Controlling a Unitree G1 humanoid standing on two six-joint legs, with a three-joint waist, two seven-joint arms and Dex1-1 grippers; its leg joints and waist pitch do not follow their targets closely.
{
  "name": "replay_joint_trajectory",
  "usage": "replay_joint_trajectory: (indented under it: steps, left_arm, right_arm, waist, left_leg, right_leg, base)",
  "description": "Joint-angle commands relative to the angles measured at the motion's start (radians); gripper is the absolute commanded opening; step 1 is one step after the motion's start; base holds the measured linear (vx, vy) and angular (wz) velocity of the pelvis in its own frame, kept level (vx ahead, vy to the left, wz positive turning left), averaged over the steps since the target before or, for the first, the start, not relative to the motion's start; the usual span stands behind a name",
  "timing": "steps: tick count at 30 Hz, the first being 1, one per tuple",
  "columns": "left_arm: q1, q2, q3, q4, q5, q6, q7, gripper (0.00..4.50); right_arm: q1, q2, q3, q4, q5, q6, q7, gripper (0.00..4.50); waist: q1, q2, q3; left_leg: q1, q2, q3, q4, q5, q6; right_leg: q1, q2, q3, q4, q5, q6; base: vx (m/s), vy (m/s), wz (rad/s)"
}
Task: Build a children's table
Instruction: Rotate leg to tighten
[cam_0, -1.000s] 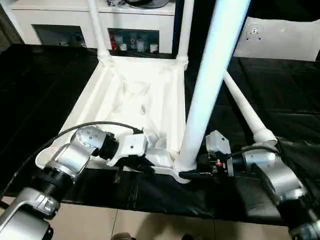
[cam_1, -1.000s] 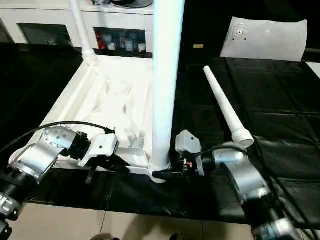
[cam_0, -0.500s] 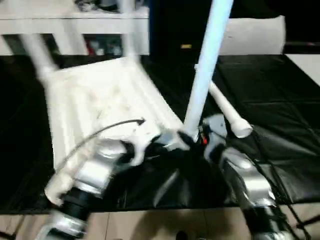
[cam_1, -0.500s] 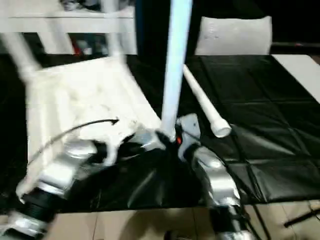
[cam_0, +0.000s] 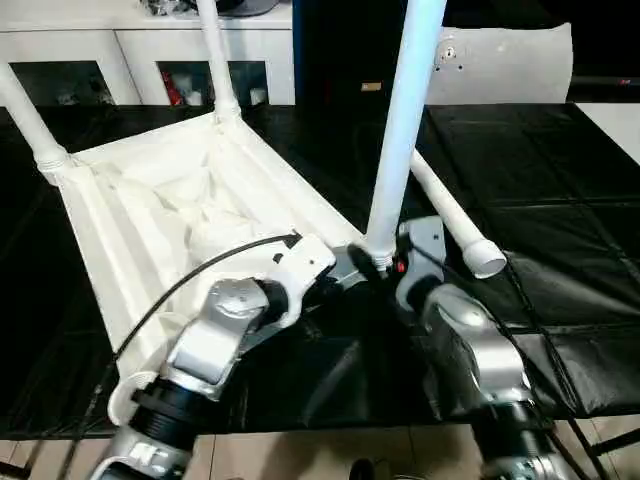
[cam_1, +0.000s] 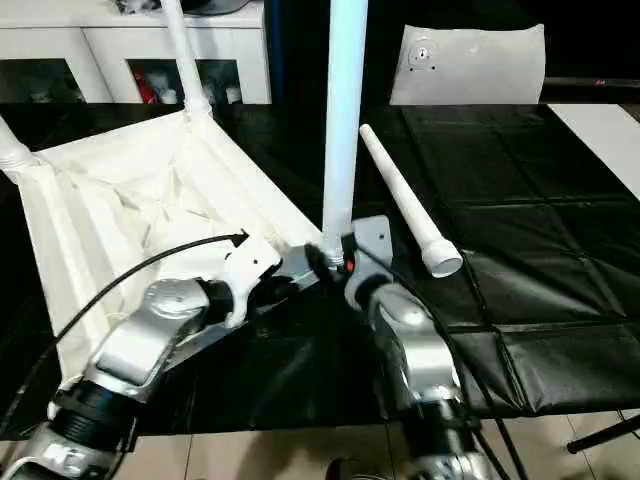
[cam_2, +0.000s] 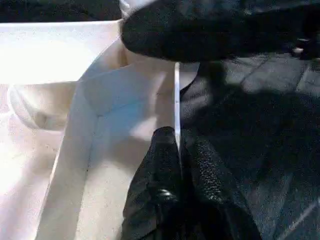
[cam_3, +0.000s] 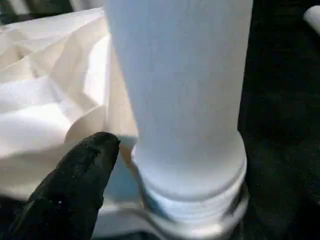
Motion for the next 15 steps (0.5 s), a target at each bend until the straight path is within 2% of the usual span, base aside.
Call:
replay_joint_trajectory:
  steps: [1,2,6,9,10,13,15]
  left_arm:
    - [-0.013,0.02,-0.003,-0.004,-0.008,-0.045,-0.039,0.0]
    - [-0.013,0.057,-0.001,0.009,-0.012,-0.069,-0.085,0.0]
    - [-0.019,0.107,-0.006,0.034,-0.021,-0.117,-0.144,0.0]
    - [-0.034,0.192,-0.038,0.078,-0.042,-0.241,-0.283,0.0]
    - [-0.034,0.192,-0.038,0.078,-0.042,-0.241,-0.283,0.0]
    - [-0.042,0.244,-0.072,0.102,-0.057,-0.319,-0.405,0.0]
    - [-0.046,0.273,-0.096,0.107,-0.068,-0.358,-0.488,0.0]
  right_arm:
    - [0.038,-0.007,0.08,0.003,0.04,0.021,0.104,4.38]
    - [0.053,-0.049,0.066,-0.021,0.055,0.005,0.158,4.44]
    - [0.069,-0.114,0.053,-0.05,0.072,-0.018,0.246,4.48]
    - [0.076,-0.234,0.043,-0.072,0.101,-0.06,0.405,4.48]
    - [0.076,-0.234,0.043,-0.072,0.101,-0.06,0.405,4.48]
    - [0.062,-0.311,0.051,-0.076,0.131,-0.087,0.529,4.48]
    - [0.043,-0.354,0.064,-0.07,0.141,-0.098,0.616,4.48]
  waist:
    - [0.011,-0.003,-0.055]
    - [0.011,-0.003,-0.054]
    - [0.015,-0.004,-0.053]
    - [0.025,-0.005,-0.054]
    - [0.029,-0.004,-0.055]
    - [0.037,-0.005,-0.056]
    - [0.05,-0.002,-0.057]
  left_leg:
    - [-0.025,0.03,-0.002,-0.068,-0.089,0.105]
    - [-0.023,0.029,-0.002,-0.068,-0.104,0.106]
    - [-0.022,0.032,-0.003,-0.071,-0.121,0.099]
    - [-0.02,0.03,-0.002,-0.069,-0.122,0.109]
    - [-0.019,0.032,-0.001,-0.069,-0.115,0.111]
    - [-0.017,0.034,0.0,-0.069,-0.099,0.113]
    - [-0.015,0.038,-0.001,-0.068,-0.08,0.12]
  right_leg:
    - [0.07,-0.071,0.07,-0.076,-0.308,-0.122]
    - [0.069,-0.071,0.07,-0.08,-0.329,-0.115]
    - [0.067,-0.071,0.071,-0.081,-0.353,-0.112]
    - [0.067,-0.07,0.073,-0.082,-0.36,-0.099]
    - [0.066,-0.071,0.074,-0.08,-0.349,-0.105]
    - [0.065,-0.072,0.075,-0.076,-0.331,-0.122]
    - [0.066,-0.073,0.077,-0.07,-0.296,-0.136]
  base:
    - [0.0,0.0,0.0]
    - [0.0,0.0,0.0]
    - [0.0,0.0,0.0]
    - [0.0,0.0,0.0]
    - [0.0,0.0,0.0]
    - [0.0,0.0,0.0]
    - [0.0,0.0,0.0]
